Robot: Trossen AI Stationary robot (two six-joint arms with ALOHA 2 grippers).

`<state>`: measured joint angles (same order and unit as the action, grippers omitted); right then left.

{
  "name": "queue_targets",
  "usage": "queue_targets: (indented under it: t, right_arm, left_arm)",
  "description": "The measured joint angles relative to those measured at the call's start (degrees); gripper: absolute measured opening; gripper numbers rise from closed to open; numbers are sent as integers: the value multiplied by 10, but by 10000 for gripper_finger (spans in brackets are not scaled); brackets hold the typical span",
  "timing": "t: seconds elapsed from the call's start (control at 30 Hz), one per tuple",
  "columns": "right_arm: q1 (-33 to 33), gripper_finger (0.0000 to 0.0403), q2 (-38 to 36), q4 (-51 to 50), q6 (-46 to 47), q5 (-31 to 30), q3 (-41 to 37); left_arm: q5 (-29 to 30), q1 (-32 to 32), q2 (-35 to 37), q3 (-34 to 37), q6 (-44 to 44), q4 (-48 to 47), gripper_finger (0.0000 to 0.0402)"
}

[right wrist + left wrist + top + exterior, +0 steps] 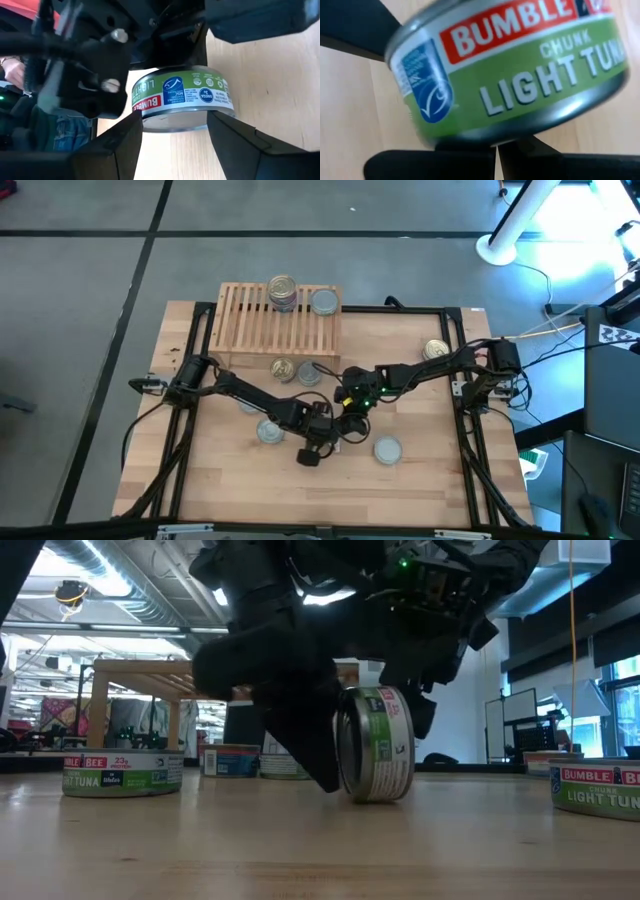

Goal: Stack canned seafood by type on shelf
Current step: Stack the green tuna can on top of the green tuna can on the shelf

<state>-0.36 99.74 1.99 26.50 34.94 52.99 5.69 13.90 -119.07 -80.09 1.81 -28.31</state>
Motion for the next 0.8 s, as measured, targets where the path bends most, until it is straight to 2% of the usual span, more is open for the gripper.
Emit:
queue_targets:
  t: [0.33, 0.63, 0.8]
  right_arm:
    - [-8, 223, 0, 77, -1, -12, 0]
    - [-56, 223, 0, 63, -7, 76, 0]
    - [-87, 223, -42, 26, -83, 98, 0]
  left_arm:
    - [12, 17, 20, -1, 4, 0, 5]
    - [19, 18, 21, -1, 10, 4, 5]
    - [19, 19, 21, -1, 10, 2, 5]
